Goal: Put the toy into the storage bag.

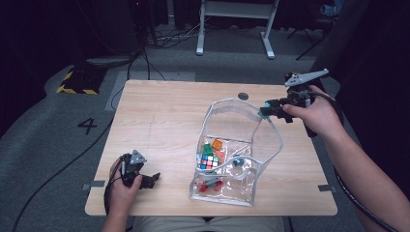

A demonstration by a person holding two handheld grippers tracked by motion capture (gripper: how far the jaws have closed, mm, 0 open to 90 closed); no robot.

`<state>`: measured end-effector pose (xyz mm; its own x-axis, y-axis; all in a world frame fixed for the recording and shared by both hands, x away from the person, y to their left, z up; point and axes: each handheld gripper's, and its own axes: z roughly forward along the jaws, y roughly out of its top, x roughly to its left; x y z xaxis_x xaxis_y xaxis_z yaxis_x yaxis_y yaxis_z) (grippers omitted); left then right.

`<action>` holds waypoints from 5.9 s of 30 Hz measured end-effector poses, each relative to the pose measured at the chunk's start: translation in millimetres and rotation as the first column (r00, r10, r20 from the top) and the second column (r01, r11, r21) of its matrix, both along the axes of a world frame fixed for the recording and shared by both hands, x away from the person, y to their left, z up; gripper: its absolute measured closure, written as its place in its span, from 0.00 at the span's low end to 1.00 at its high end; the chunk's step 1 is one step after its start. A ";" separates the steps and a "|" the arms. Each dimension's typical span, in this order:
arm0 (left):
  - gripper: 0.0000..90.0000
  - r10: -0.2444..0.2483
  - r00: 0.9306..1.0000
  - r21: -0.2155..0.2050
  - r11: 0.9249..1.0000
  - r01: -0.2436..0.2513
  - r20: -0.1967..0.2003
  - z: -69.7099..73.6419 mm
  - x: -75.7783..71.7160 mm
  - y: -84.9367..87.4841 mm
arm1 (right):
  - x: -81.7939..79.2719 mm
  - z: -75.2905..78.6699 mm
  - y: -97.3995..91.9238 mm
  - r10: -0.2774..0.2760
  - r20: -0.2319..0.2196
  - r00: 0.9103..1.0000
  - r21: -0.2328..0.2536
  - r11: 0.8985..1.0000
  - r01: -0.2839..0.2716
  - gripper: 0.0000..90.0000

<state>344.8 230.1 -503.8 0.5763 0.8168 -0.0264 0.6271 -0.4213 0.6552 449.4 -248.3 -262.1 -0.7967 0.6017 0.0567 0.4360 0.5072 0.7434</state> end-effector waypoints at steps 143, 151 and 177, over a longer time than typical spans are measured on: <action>0.00 -0.001 1.000 0.000 1.000 0.001 -0.001 0.1 0.0 0.0 | -32.5 -71.8 -120.5 -0.320 -0.007 0.947 0.048 0.946 0.320 0.41; 0.00 0.000 1.000 0.000 1.000 0.000 0.000 0.0 0.0 0.0 | -37.2 -125.6 -139.0 -0.352 -0.063 0.934 0.036 0.934 0.354 0.41; 0.00 0.000 1.000 0.000 1.000 0.000 0.000 0.0 -0.1 -0.1 | -67.6 -232.7 -152.1 -0.396 -0.013 0.918 -0.003 0.918 0.396 0.35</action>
<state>344.7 230.0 -503.8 0.5761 0.8170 -0.0266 0.6274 -0.4211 0.6550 381.8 -400.4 -494.7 -0.4920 0.8682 0.0650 0.6108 0.2910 0.7364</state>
